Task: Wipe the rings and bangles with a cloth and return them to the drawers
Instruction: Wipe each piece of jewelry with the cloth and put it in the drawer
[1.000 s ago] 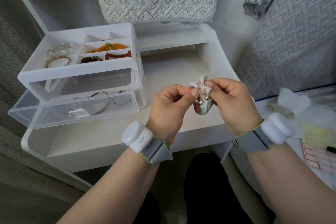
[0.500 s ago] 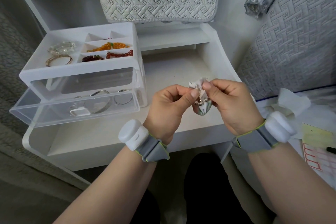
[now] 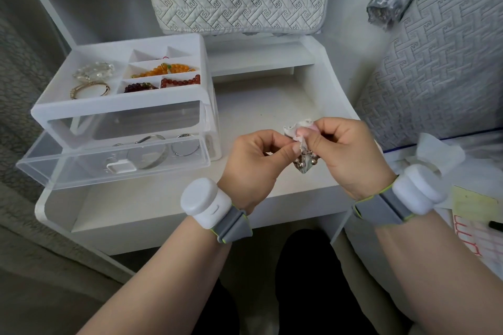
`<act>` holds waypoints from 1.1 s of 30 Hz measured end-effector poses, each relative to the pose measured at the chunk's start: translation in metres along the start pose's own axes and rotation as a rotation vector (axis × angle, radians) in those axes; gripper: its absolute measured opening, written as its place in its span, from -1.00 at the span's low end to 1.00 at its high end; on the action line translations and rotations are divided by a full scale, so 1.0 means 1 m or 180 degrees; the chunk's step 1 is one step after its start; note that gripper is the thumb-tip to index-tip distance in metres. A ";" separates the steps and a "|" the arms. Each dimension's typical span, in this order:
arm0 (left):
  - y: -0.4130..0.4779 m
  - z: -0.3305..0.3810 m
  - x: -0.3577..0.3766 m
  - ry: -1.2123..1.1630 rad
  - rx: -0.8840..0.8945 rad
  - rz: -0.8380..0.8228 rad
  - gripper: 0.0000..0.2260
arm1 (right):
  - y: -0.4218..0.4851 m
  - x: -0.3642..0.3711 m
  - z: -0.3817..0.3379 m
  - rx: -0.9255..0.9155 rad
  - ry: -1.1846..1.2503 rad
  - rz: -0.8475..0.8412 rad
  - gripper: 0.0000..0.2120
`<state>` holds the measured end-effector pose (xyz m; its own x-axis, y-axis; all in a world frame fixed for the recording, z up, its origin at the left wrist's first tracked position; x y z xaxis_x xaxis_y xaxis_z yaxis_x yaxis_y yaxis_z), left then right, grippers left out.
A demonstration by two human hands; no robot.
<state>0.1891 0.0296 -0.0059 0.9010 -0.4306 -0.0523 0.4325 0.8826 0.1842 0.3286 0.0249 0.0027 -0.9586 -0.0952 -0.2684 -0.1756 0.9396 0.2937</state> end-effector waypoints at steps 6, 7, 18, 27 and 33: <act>0.002 0.004 -0.001 -0.0195 -0.0040 -0.0097 -0.84 | 0.001 0.004 0.010 0.0387 0.1516 0.0113 -0.64; 0.002 0.005 -0.002 -0.0206 -0.0021 -0.0087 -0.85 | 0.000 0.005 0.013 0.0381 0.1830 0.0080 -0.62; 0.003 0.002 -0.001 -0.0210 0.0036 -0.0120 -0.83 | 0.000 0.002 0.017 0.0178 0.1016 0.0130 -0.71; 0.004 0.005 -0.007 -0.0279 0.0218 0.0204 -0.88 | -0.007 0.016 0.015 0.0312 0.1643 -0.0213 -0.79; 0.003 0.012 -0.013 -0.0406 0.0438 0.0536 -0.82 | -0.007 0.016 0.020 0.0269 0.2600 -0.0094 -0.66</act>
<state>0.1786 0.0355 0.0075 0.9448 -0.3075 0.1130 0.2601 0.9137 0.3123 0.3189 0.0237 -0.0221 -0.8206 -0.2989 0.4871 -0.2172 0.9515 0.2181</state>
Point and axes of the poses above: each hand's wrist, its own y-axis towards the middle knuckle, its own x-axis out of the palm, z = x × y, the point moved 5 cm from there along y, towards the middle knuckle, and after that the axes turned 13 degrees about -z, right-handed, at the moved point
